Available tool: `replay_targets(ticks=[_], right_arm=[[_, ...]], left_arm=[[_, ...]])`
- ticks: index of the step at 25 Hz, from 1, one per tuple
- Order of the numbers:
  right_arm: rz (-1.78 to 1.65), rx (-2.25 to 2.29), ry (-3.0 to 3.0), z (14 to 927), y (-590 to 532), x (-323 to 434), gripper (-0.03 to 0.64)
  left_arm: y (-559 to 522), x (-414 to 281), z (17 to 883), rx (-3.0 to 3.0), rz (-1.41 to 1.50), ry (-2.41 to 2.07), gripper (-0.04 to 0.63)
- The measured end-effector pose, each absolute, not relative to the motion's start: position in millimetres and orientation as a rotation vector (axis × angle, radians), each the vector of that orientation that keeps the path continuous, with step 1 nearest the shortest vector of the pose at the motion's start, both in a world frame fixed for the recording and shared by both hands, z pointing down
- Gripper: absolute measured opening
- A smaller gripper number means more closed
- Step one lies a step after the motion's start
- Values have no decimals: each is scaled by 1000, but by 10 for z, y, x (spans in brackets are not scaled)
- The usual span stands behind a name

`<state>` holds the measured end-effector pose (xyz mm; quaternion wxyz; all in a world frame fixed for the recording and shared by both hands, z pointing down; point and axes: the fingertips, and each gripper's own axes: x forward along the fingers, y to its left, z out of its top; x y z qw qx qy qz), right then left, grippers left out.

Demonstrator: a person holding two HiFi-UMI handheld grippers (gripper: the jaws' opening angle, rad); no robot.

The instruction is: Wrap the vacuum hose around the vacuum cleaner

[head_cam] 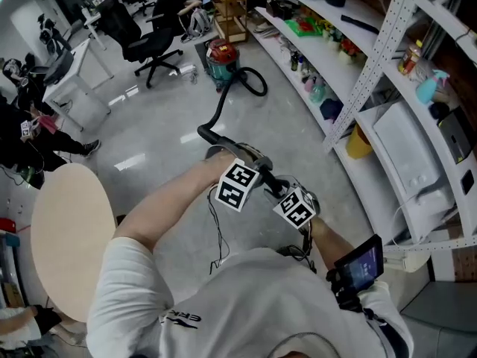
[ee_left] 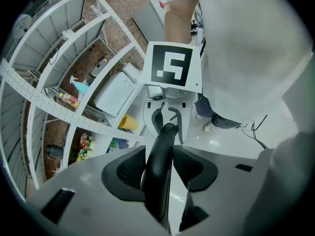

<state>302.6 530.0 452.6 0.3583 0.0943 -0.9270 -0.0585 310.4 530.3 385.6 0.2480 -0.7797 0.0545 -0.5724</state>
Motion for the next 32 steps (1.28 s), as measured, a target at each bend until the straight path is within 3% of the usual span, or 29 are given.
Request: replay_targets(ticks=[13,24,27,32], right_arm=[[-123,252,-2454,4386,4405,2577,155],[66,340,-2492,4146,3179,2444,152],[82,343,-2485,4194,2949,2411,150],[65,338,-2477,4239,2645,2348,150]], left_arm=[[4429,2670,3666,-2001,-1438,345,178],[3181,2457,3264,-2059,-1099,952,241],[3006,2329,3148,-2225,-880,1225,241],[2772,2070,2878,-2558,-217,1746,241]])
